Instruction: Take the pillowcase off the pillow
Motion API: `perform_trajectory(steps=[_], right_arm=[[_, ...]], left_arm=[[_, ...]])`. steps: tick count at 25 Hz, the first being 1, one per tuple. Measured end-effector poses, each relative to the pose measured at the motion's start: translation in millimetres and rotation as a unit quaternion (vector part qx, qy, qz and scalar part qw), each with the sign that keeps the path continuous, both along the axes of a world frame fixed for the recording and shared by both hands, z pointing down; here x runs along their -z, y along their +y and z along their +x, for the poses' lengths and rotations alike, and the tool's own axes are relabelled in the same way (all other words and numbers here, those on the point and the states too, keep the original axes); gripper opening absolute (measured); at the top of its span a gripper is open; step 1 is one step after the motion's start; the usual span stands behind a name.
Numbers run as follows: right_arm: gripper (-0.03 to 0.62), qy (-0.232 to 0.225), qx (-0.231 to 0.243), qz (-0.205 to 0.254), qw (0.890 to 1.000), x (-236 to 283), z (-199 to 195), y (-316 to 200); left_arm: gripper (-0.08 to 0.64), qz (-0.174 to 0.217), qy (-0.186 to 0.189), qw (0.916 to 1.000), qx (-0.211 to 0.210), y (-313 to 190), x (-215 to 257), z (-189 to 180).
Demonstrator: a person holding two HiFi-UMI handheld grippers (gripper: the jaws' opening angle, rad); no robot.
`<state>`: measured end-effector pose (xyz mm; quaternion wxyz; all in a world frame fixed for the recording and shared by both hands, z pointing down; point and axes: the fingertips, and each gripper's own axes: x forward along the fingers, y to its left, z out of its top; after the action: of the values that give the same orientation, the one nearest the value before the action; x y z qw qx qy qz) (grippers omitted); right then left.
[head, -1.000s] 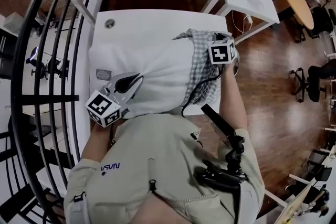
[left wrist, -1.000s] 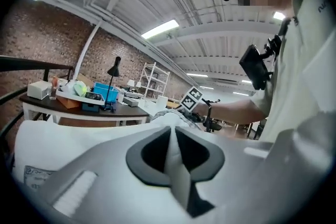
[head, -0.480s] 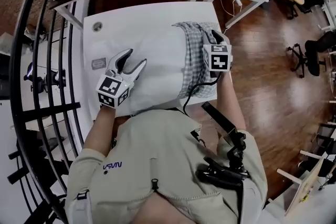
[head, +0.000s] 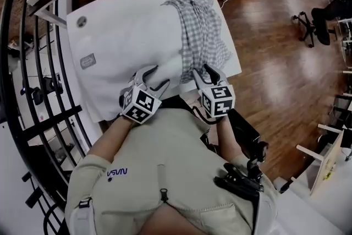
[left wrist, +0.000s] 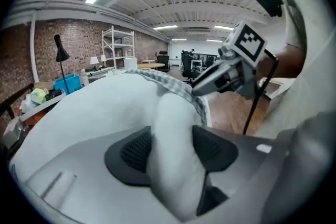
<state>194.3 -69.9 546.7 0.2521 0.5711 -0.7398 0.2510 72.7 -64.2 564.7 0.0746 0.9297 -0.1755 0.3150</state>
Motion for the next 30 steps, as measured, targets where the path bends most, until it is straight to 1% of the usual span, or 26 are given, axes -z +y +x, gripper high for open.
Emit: perform_trajectory(steps=[1,2,3,4,5,6,7,10,12,14,15,18,20,23,25,27,28,29,30], right_arm=[[0.189,0.005,0.008,-0.014,1.0,-16.7,-10.3,4.9],[0.205,0.018,0.014,-0.021,1.0,-30.4,-18.6,5.5],[0.206,0.041,0.016,-0.019,0.999,-38.8,-23.6,2.3],[0.199,0.069,0.016,-0.012,0.997,-40.8,-24.7,-3.2],[0.125,0.101,0.015,-0.004,0.995,-37.1,-21.6,-8.8],[0.07,0.13,0.013,0.003,0.991,-29.3,-14.6,-13.2],[0.056,0.153,0.01,0.011,0.988,-19.9,-4.3,-16.1],[0.049,0.192,-0.018,0.032,0.981,3.9,38.5,-22.0],[0.049,0.218,-0.034,0.039,0.975,12.1,62.7,-28.5],[0.049,0.249,-0.047,0.032,0.967,10.2,80.7,-35.0],[0.049,0.262,-0.056,0.024,0.963,3.8,89.8,-37.2],[0.048,0.282,-0.079,-0.018,0.956,-32.3,117.9,-36.9],[0.048,0.291,-0.086,-0.046,0.952,-58.5,132.3,-34.0],[0.046,0.31,-0.088,-0.069,0.944,-83.9,147.3,-34.8],[0.046,0.318,-0.087,-0.08,0.941,-95.1,153.6,-40.1],[0.046,0.318,-0.083,-0.09,0.94,-103.0,155.0,-46.9],[0.046,0.314,-0.079,-0.094,0.942,-104.0,153.7,-49.3],[0.046,0.303,-0.074,-0.094,0.945,-102.5,151.2,-50.2],[0.048,0.284,-0.07,-0.093,0.952,-98.7,147.8,-49.1]], left_arm=[[0.213,0.002,-0.003,1.0,0.005,-3.9,-4.1,-2.8],[0.164,0.001,-0.001,1.0,0.008,-7.3,-3.7,-5.0],[0.115,0.0,0.003,0.9999,0.01,-10.2,0.5,-6.7],[0.084,0.001,0.01,0.9999,0.01,-13.3,8.4,-8.1],[0.064,0.006,0.019,0.9997,0.012,-17.0,19.1,-9.6],[0.054,0.013,0.03,0.9993,0.017,-21.5,31.0,-12.1],[0.048,0.02,0.043,0.9985,0.026,-26.8,43.0,-16.2],[0.044,0.041,0.076,0.9948,0.054,-44.4,76.0,-31.2],[0.044,0.051,0.086,0.9934,0.057,-51.0,88.6,-35.4],[0.044,0.05,0.088,0.9931,0.058,-51.8,89.2,-36.5],[0.043,0.043,0.09,0.9932,0.06,-49.9,85.1,-37.3],[0.04,0.012,0.088,0.9939,0.065,-40.8,65.7,-41.0],[0.038,-0.004,0.084,0.9941,0.069,-36.4,53.8,-43.7],[0.038,-0.021,0.083,0.9938,0.072,-33.5,46.1,-43.6],[0.038,-0.025,0.082,0.9938,0.071,-33.5,46.1,-42.4],[0.037,-0.026,0.081,0.9935,0.076,-35.8,44.6,-43.1],[0.038,-0.028,0.081,0.9932,0.079,-36.9,42.3,-43.3],[0.038,-0.032,0.08,0.9931,0.08,-37.2,39.8,-42.6],[0.045,-0.036,0.081,0.9933,0.074,-35.9,38.4,-40.2]])
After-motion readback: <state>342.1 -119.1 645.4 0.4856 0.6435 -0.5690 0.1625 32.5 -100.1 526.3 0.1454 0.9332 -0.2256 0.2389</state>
